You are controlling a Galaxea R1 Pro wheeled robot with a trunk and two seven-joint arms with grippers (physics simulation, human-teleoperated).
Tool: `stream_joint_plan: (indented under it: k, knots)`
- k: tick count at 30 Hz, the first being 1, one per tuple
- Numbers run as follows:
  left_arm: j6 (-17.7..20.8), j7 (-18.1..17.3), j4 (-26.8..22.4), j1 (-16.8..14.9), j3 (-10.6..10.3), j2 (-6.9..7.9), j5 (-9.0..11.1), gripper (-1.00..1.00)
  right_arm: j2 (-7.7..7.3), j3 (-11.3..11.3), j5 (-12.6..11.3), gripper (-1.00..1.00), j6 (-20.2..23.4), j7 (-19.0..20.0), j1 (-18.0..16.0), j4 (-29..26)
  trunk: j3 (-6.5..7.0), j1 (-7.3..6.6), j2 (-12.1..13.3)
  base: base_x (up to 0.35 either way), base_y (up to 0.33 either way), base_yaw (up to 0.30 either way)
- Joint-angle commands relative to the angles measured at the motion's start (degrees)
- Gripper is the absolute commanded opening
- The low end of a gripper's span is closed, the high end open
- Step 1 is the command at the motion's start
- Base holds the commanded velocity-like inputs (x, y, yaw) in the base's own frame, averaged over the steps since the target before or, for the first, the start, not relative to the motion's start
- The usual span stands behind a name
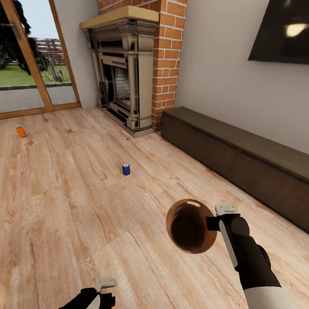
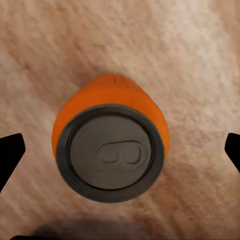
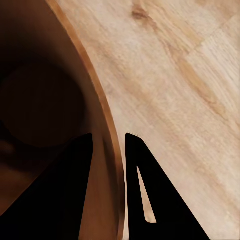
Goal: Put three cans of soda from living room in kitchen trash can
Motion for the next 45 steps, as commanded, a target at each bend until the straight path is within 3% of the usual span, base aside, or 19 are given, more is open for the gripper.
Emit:
stream_joint_plan:
  k: [1, 24, 35, 45]
  knots:
    - [0.0, 0.0, 0.0, 0.0, 0.0, 0.0, 0.0, 1.0, 0.01, 0.0, -0.4, -1.0, 0.0, 0.2, 0.0, 0.0, -0.22, 0.02, 0.0, 0.0, 0.0, 0.0]
    - [0.0, 0.1, -0.1, 0.0, 0.0, 0.0, -0.1, 1.0, 0.03, 0.1, -0.4, -1.0, 0.0, 0.2, 0.0, -0.5, -0.66, 0.07, 0.0, 0.0, 0.0, 0.0]
    - [0.0, 0.1, -0.2, 0.0, 0.0, 0.0, -0.1, 1.0, 0.04, 0.0, -0.4, -1.0, 0.0, 0.2, 1.6, -10.0, -0.66, 0.07, 0.0, 0.0, 0.0, 0.0]
    - [0.0, 0.0, -0.4, 0.0, 0.0, 0.0, -0.1, 1.0, 0.04, 0.0, -0.4, -1.0, 0.0, 0.2, 2.2, -12.1, -0.66, 0.07, 0.0, 0.0, 0.0, 0.0]
